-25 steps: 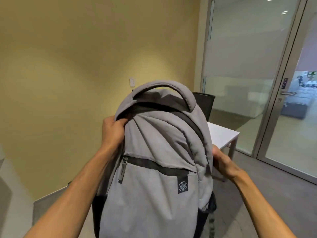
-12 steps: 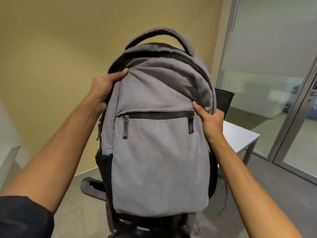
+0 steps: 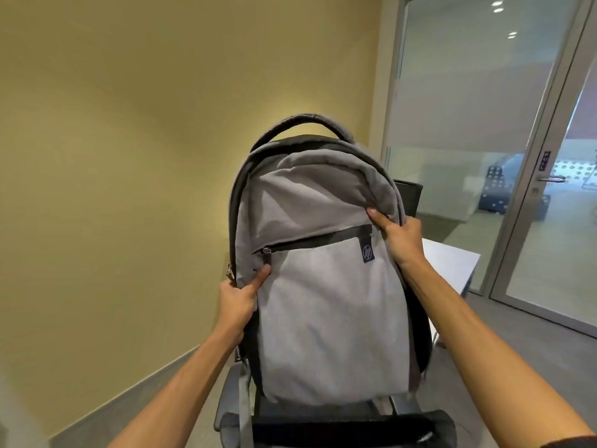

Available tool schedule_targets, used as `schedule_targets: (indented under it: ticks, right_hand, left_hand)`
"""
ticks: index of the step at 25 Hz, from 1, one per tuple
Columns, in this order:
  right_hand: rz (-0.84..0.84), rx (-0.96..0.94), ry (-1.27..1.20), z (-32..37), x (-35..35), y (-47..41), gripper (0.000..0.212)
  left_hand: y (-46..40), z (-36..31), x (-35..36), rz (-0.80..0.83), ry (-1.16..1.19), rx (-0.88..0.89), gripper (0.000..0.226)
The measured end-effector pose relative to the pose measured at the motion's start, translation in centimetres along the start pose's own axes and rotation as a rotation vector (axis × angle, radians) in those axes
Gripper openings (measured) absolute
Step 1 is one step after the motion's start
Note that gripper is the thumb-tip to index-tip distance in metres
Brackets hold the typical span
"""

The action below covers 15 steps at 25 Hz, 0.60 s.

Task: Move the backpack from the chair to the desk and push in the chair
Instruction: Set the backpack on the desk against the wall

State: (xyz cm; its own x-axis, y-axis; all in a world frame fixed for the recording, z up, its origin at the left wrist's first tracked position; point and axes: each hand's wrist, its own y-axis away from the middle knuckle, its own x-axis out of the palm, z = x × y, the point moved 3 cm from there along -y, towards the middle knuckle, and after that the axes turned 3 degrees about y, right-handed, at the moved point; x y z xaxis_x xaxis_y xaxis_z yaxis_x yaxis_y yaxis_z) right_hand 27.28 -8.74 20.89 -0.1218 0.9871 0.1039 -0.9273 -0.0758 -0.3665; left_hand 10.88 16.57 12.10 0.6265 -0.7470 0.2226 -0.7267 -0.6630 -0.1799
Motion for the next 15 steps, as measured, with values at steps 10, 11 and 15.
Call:
schedule_targets:
  ticks: [10, 11, 15]
  right_hand:
    - [0.436, 0.029, 0.251, -5.1, 4.5, -1.1, 0.06]
    - [0.439, 0.054, 0.248, -6.7, 5.0, -0.7, 0.058]
    - [0.149, 0.074, 0.154, -10.6, 9.0, -2.3, 0.049]
  left_hand:
    - [-11.4, -3.3, -2.8, -0.222, 0.272, 0.074, 0.021]
    - [-12.2, -3.2, -2.8, -0.207, 0.248, 0.081, 0.019]
    - [-15.4, -3.0, -3.2, -0.165, 0.105, 0.124, 0.013]
